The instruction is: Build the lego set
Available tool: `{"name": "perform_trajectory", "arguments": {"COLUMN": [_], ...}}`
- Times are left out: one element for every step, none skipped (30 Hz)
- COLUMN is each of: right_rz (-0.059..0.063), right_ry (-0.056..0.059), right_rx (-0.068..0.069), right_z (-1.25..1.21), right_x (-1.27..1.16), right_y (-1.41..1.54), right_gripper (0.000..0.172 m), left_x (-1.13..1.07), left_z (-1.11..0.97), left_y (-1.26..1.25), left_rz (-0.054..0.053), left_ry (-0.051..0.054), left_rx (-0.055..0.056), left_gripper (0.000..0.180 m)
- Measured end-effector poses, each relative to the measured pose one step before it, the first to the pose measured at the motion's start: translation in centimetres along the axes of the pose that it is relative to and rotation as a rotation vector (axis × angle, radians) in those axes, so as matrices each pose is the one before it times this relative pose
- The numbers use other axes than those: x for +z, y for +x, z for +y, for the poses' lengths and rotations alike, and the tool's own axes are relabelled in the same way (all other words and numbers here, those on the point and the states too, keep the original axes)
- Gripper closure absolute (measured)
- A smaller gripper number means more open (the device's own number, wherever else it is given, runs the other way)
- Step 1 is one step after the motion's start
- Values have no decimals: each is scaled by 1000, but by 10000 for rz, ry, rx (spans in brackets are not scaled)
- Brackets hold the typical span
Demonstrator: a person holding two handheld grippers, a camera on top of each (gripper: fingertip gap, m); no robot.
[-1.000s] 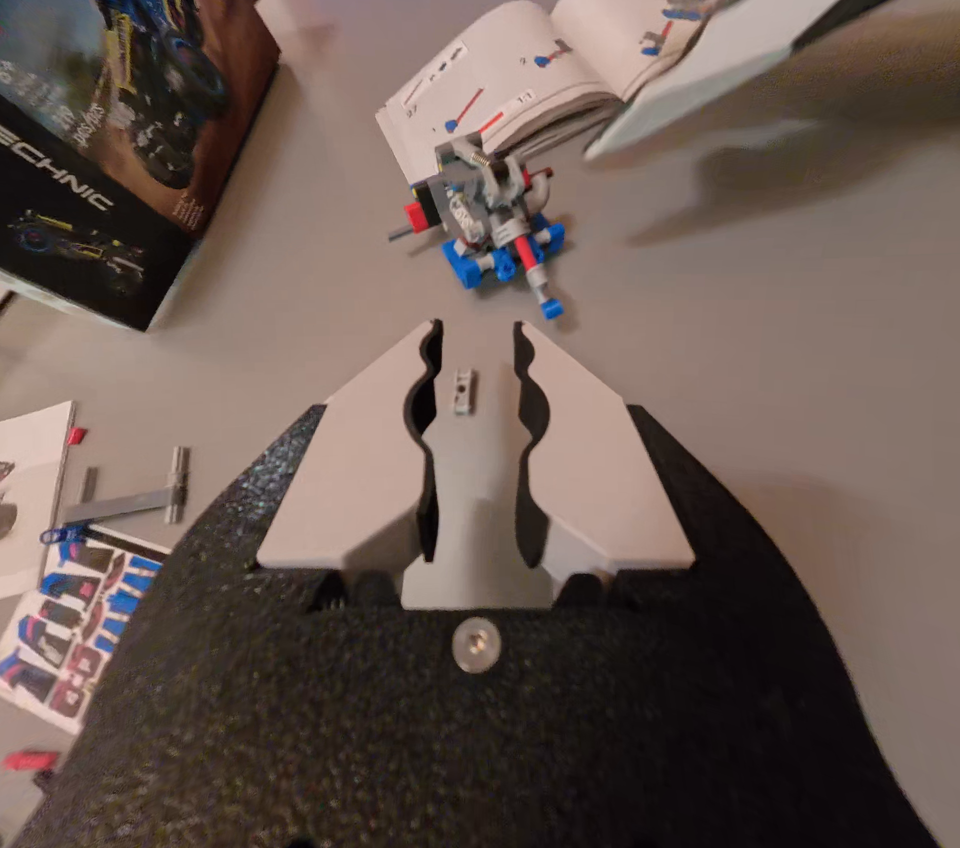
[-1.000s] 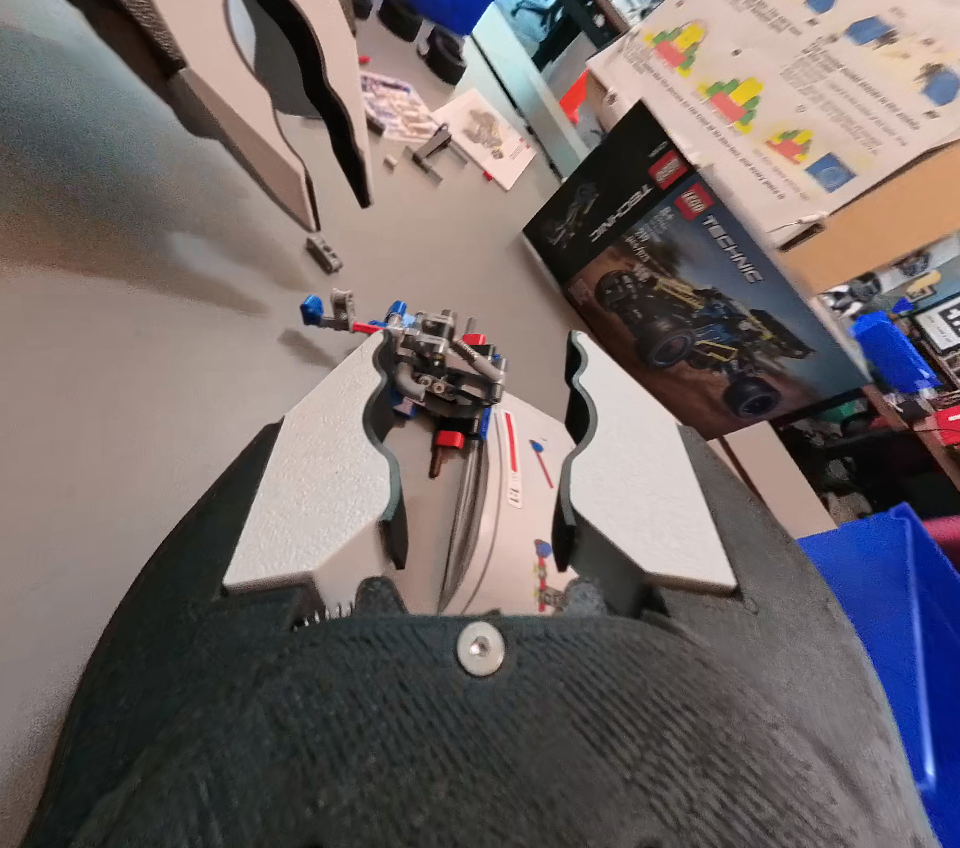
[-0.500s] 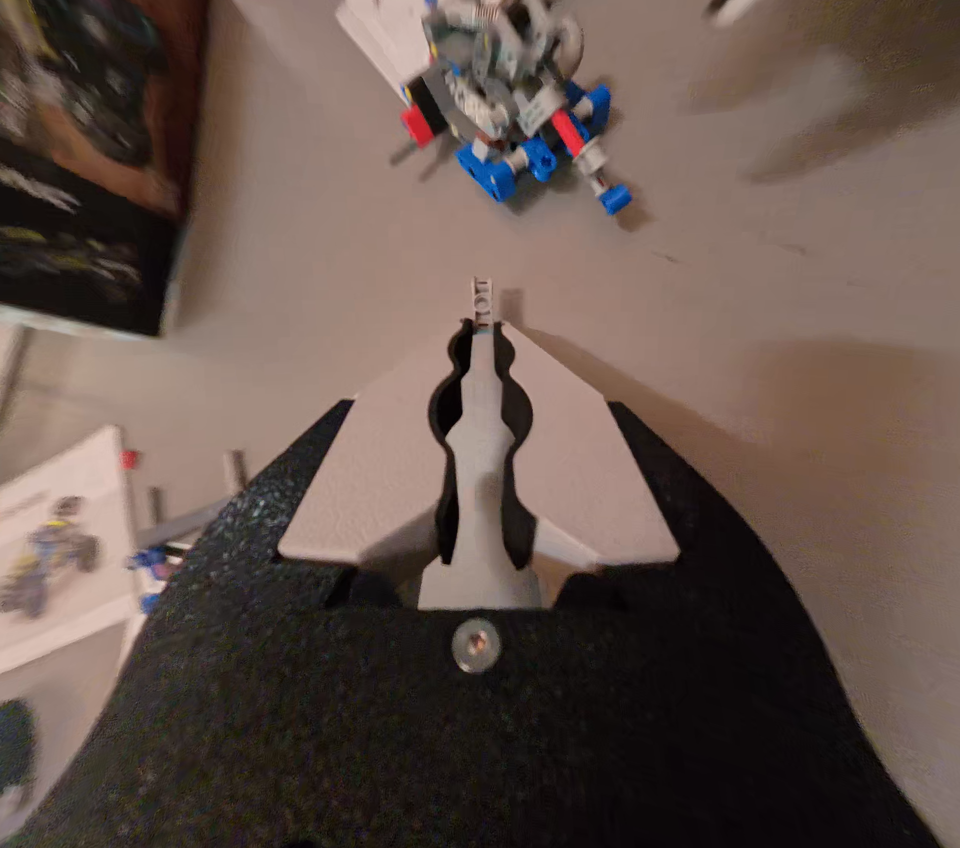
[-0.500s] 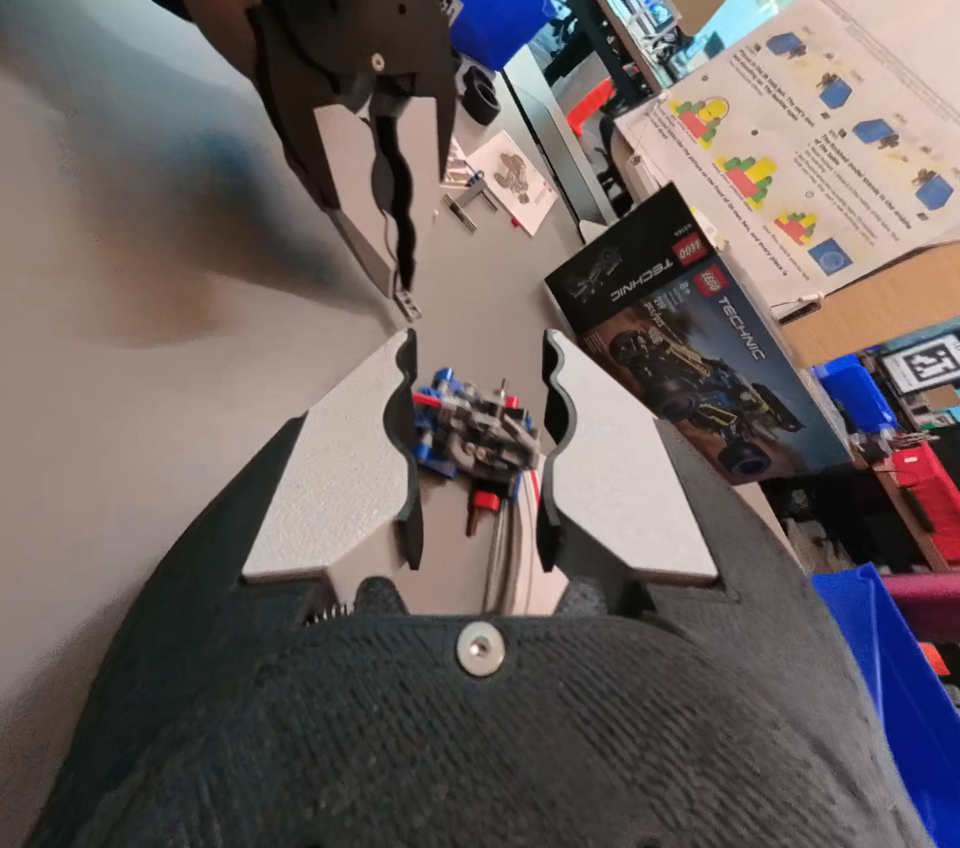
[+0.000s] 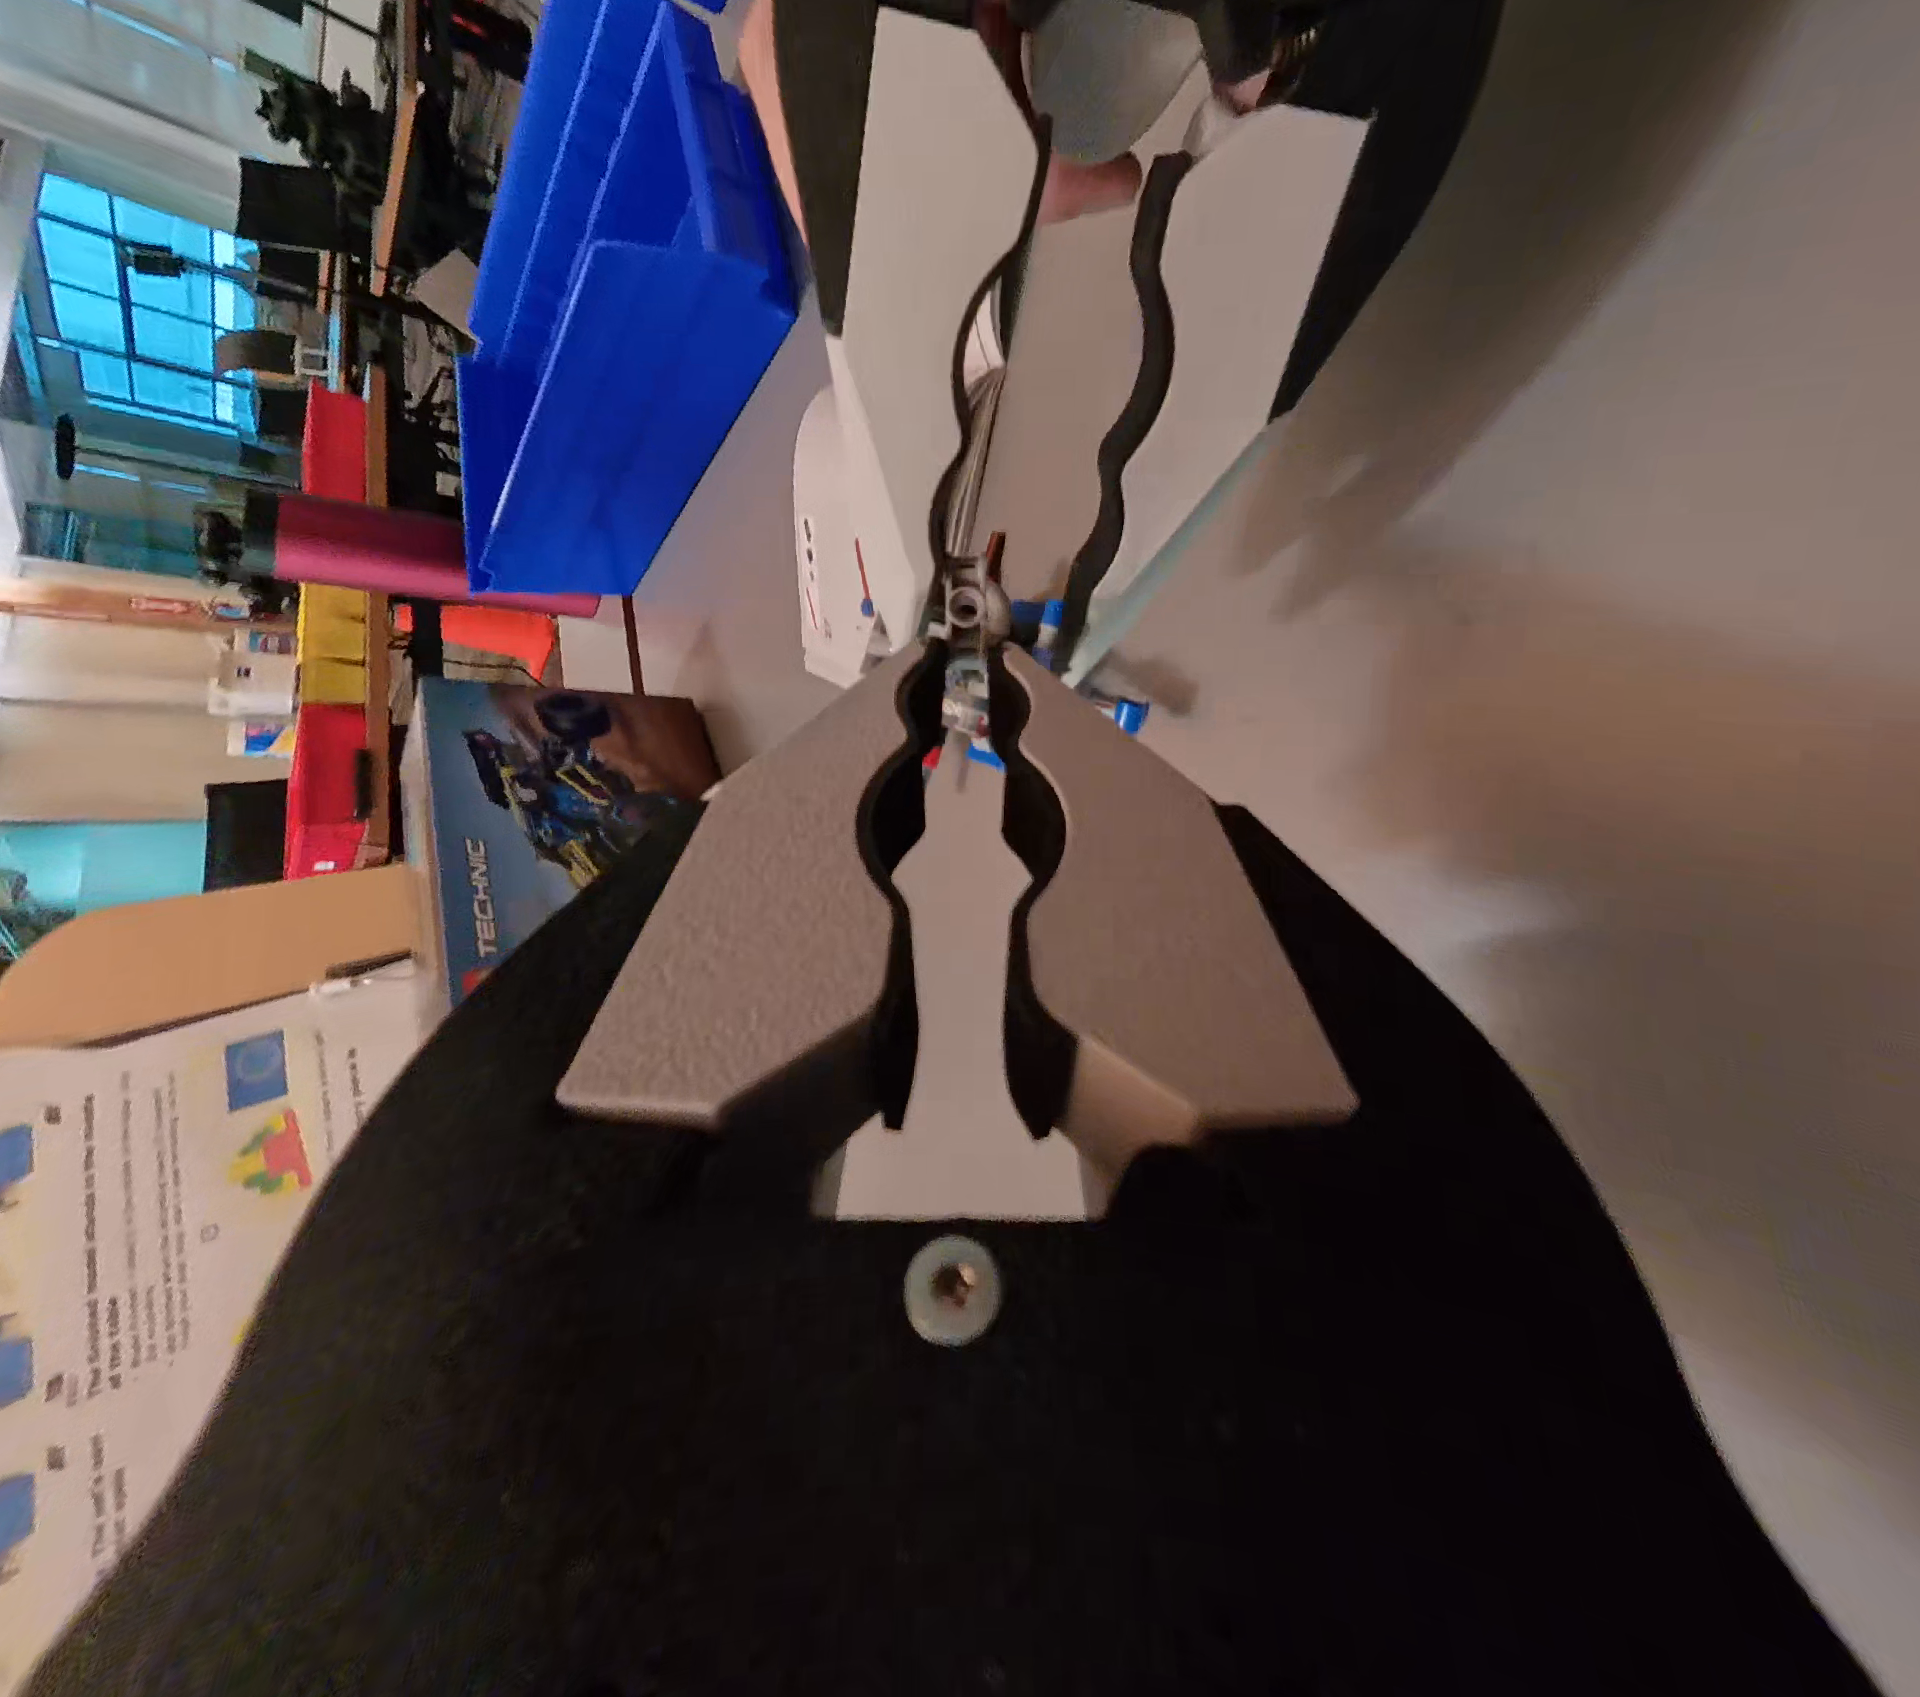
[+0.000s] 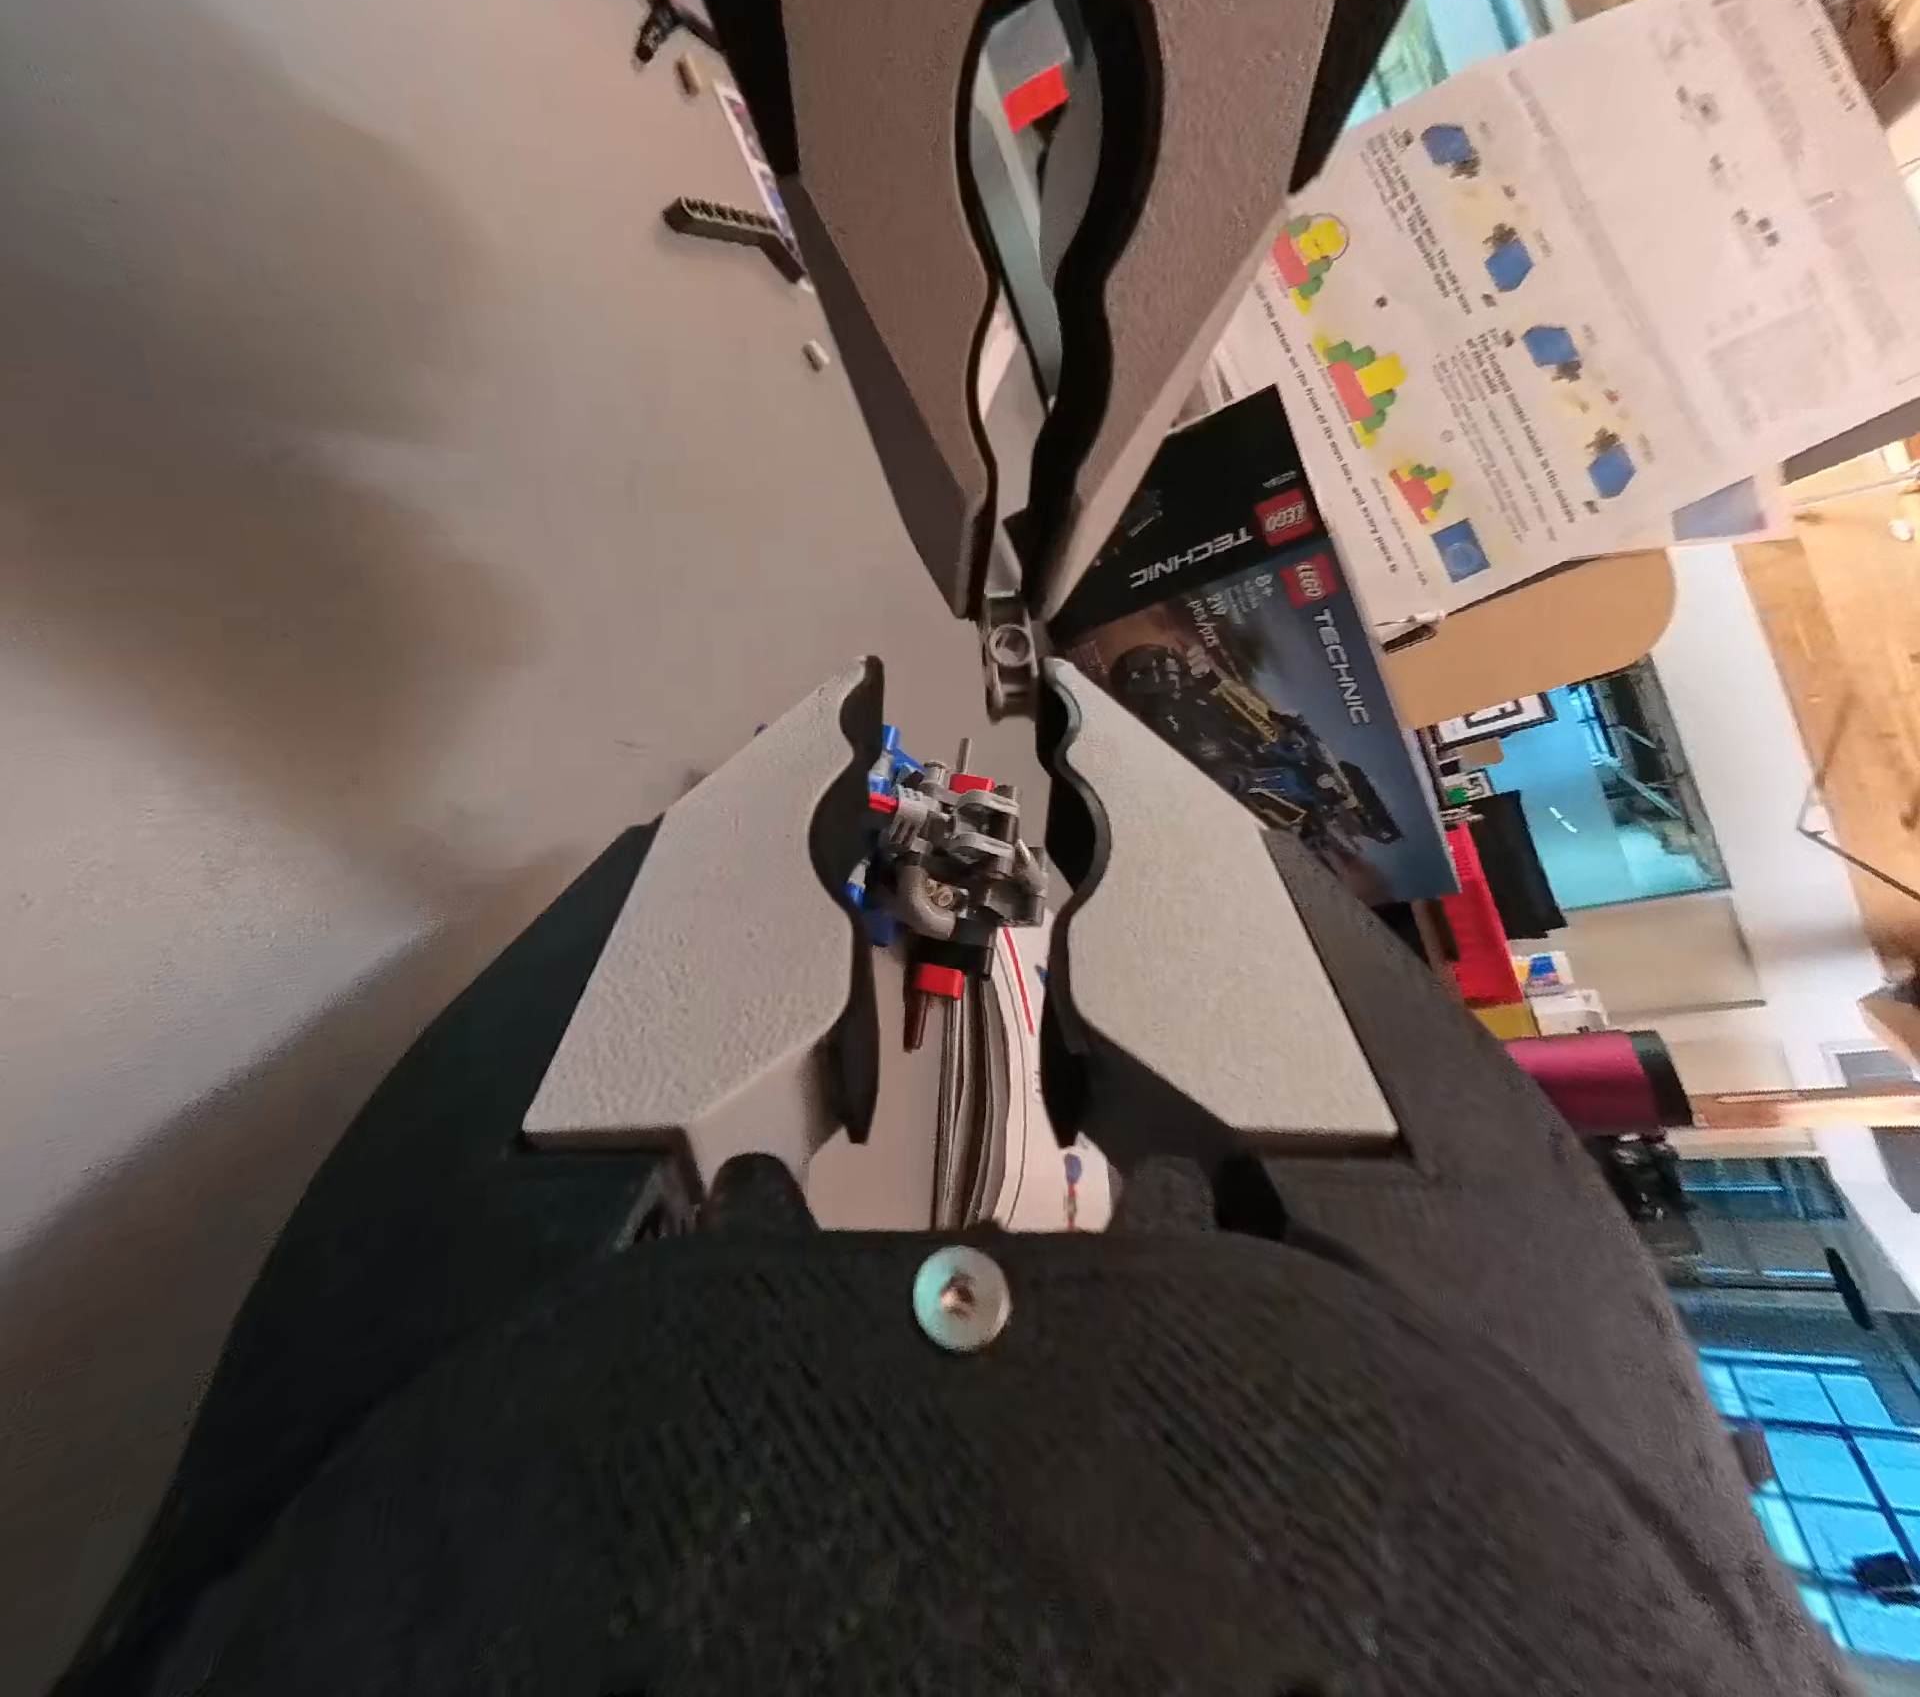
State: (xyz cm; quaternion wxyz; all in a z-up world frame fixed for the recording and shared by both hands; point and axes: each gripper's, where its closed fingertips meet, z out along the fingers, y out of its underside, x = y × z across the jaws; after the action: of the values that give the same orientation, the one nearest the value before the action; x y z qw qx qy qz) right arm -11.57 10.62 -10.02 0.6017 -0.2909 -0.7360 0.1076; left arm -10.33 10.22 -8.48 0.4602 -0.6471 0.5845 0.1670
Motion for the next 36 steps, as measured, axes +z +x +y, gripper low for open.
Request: {"name": "perform_trajectory", "arguments": {"right_rz": [174,196,155,-13,-138,-162,56,163,88,29,-11,-118,-140,-48,21,-36,-53,78,31,-46,20,46,49,80,103,44,14,36,36,-27,11,37,-47,-103,58,38], "right_ry": [-18,-27,15,35,64,72,123,220,216,174,187,221,259,264,216,203,205,205,234,154,70,63,76,88,70,52,2,-22,20,56,42,59,53,66,46,-9], "right_rx": [9,14,5,34,141,228,195,37,-7,120,241,226,103,35,95,170,203,159,82,127,136,53,32,54,48,-19,-87,-120,-67,25,47,28,50,73,31,-35], "right_z": [-90,3,-2,2,-22,-46,-100,-209,-209,-189,-206,-206,-215,-220,-201,-225,-243,-287,-350,-242,-72,-41,-65,-121,-126,-121,-33,24,-20,-71,-45,-78,-72,-93,-74,14], "right_x": [-137,-132,-150,-126,-86,-59,-44,-83,-75,-45,-20,-39,-85,-131,-137,-107,-91,-103,-118,-62,-31,-40,-49,-61,-73,-64,-48,-35,-16,19,29,-9,-13,-26,-59,-57], "right_y": [250,319,302,108,-52,-95,143,213,105,63,60,-92,-165,-72,72,53,71,235,138,24,143,118,86,149,198,142,79,70,48,-62,-16,39,-51,-103,156,127], "right_gripper": [147,154,165,167,167,167,167,167,167,167,167,167,168,167,168,168,168,167,167,167,167,167,167,167,167,167,167,167,167,167,167,168,167,167,167,168], "left_x": [-40,-40,-21,-28,-33,-39,-98,-161,-153,-157,-141,-146,-123,-110,-93,-91,-98,-116,-110,-91,2,37,32,-14,-43,-71,-103,-88,-56,-39,-9,8,15,-10,10,31], "left_z": [-287,-219,-200,-185,-145,-90,-151,-206,-195,-182,-155,-146,-180,-254,-280,-302,-348,-416,-379,-265,-139,-118,-130,-154,-137,-53,6,114,116,13,-22,-28,-82,-106,-113,-5], "left_y": [-60,72,124,-39,26,6,-162,-131,-34,-60,-32,91,187,165,110,35,-5,-45,-98,-184,-128,-48,-22,-46,-2,-118,-172,-123,16,42,93,194,143,-26,-57,-85], "left_rz": [5,90,110,-33,16,17,-69,-4,98,97,87,162,232,244,233,212,191,156,121,39,54,94,82,38,49,-10,-47,-23,27,15,35,129,115,28,14,-5], "left_ry": [96,94,108,137,120,88,148,210,225,231,216,208,221,277,313,331,348,338,282,207,131,77,40,48,28,-30,-58,-124,-106,-47,-35,-23,23,68,89,23], "left_rx": [70,0,-76,-67,-45,-98,-129,-176,-258,-304,-257,-220,-263,-343,-421,-458,-443,-366,-206,-14,62,24,58,107,82,1,-36,-9,61,91,75,44,-6,-69,-94,-58], "left_gripper": [176,176,176,176,176,176,176,176,175,175,175,175,175,175,175,175,174,174,177,180,180,180,180,180,176,172,169,168,168,168,169,173,175,176,177,178]}}
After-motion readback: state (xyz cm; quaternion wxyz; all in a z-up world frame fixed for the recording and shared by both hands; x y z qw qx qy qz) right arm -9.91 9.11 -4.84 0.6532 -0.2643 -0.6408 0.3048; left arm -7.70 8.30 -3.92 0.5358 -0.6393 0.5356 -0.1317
